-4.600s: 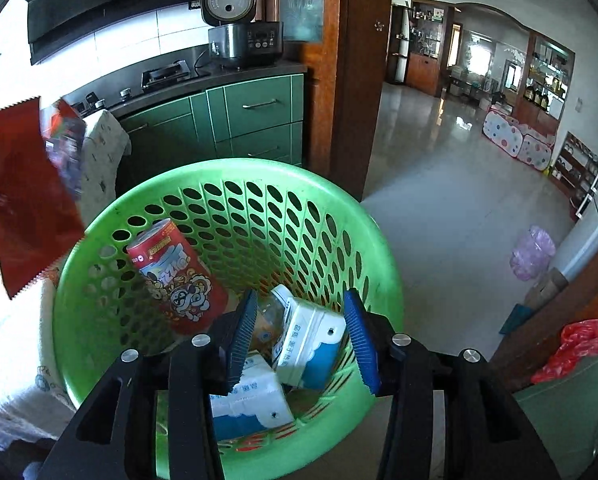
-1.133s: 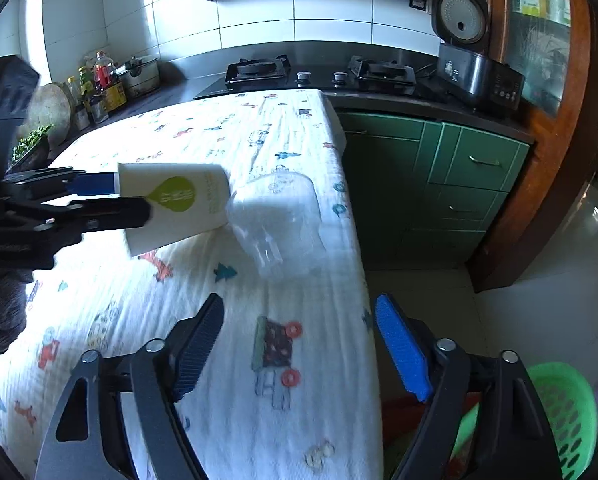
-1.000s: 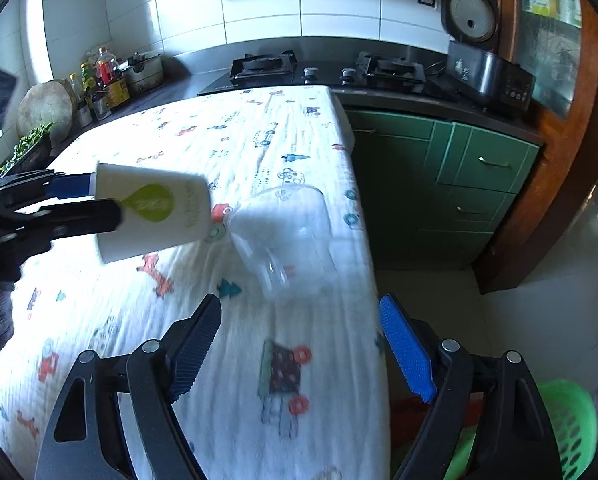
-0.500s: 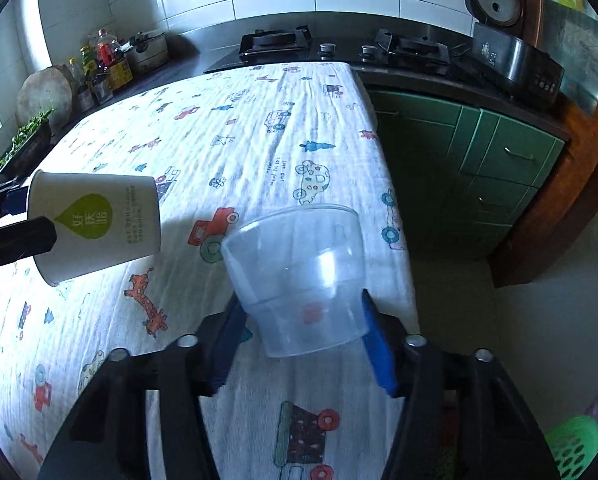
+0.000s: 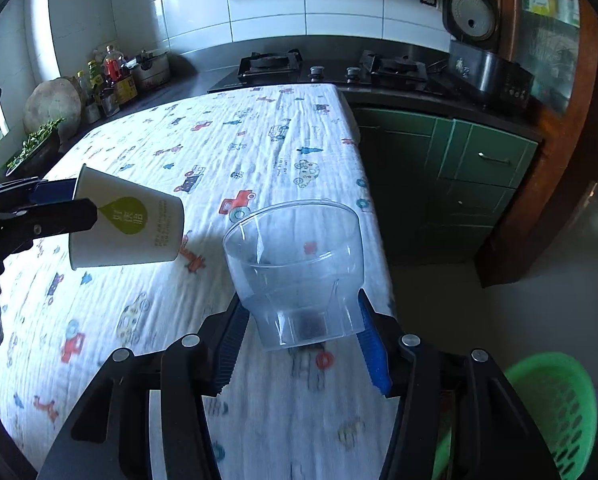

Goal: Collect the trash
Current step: 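Carry the paper cup and clear cup to the basket and release both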

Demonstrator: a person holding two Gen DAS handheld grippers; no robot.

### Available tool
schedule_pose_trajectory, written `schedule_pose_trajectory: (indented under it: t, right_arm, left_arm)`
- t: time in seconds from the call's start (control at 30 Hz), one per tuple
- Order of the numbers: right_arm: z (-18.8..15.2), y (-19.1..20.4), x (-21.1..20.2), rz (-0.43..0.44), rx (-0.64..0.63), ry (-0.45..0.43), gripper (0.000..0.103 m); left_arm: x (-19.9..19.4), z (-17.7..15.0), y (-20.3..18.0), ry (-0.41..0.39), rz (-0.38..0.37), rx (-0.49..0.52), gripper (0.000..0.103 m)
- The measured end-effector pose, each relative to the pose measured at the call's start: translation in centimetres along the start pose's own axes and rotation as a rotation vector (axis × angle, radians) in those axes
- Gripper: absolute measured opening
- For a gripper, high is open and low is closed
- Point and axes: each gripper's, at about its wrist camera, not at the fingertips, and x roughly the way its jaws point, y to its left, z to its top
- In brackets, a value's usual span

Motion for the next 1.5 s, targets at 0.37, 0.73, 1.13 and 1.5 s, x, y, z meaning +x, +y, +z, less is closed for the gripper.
schedule_pose_trajectory:
  t: [0.37, 0.73, 1.13, 1.5]
  right_arm:
    - [-6.5, -3.7, -8.5, -0.097, 0.125, -0.060, 0.051]
    - [-14.7, -13.1, -12.9, -0.280, 0.284, -0.006, 0.051]
    - [-18.5, -18.2, -12.6, -0.338, 0.408, 0.039, 0.057]
    - [-19.1, -17.4, -15.4, -0.360, 0.378, -0.019, 0.068]
  left_arm:
    - [-2.0, -1.3, -6.4, -0.018, -0.100, 0.030, 0.064]
    - [-1.8, -1.7, -13.3, -0.009, -0.184, 0.095, 0.064]
    - [0.5, -1.4, -19.1, 0.027, -0.260, 0.149, 0.064]
    - [3.6, -1.6, -22.7, 0.082, -0.307, 0.175, 0.064]
